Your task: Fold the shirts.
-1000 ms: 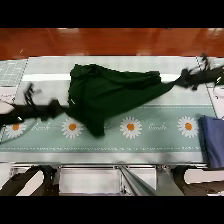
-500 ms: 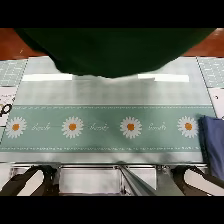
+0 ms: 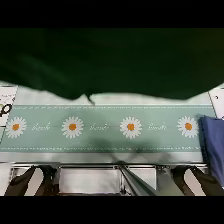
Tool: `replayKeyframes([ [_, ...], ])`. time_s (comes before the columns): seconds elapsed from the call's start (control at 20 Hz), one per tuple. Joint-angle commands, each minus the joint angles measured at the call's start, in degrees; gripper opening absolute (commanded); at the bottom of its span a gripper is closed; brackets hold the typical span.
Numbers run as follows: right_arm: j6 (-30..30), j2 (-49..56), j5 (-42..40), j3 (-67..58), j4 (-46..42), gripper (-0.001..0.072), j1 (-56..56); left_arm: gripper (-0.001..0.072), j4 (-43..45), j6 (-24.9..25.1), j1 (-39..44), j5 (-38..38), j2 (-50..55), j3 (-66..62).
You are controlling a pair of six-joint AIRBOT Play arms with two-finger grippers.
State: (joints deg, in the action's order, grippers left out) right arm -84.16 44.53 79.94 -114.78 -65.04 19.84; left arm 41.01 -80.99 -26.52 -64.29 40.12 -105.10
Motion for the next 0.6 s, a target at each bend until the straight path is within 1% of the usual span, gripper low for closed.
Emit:
replayKeyframes([
  [0.0,-2.45,-6.71,3.78,0.17,-7.06,0.0024,-0.07,0.0020,13.33,-0.33,0.20,-2.64,-8.48,-0.94],
  [0.15,-2.47,-9.27,5.92,0.20,-7.80,0.0024,-0.07,0.0020,25.97,-3.17,9.01,-4.50,-13.84,-0.83],
  [0.25,-3.43,-10.01,6.27,1.64,-7.63,0.0024,-0.07,0.0020,34.16,-8.35,13.88,-7.28,-15.23,-0.61],
  [0.3,-3.87,-10.01,6.38,3.19,-6.93,0.0024,-0.07,0.0020,36.09,-9.70,15.34,-9.68,-15.19,0.07],
  [0.4,-3.69,-9.99,6.25,8.44,-3.78,0.0024,-0.04,0.0020,36.83,-9.84,16.17,-13.16,-14.97,4.98],
  [0.55,-2.12,-9.99,2.93,20.26,0.96,0.0024,0.00,0.0020,35.10,-10.21,16.15,-10.82,-12.79,18.12],
])
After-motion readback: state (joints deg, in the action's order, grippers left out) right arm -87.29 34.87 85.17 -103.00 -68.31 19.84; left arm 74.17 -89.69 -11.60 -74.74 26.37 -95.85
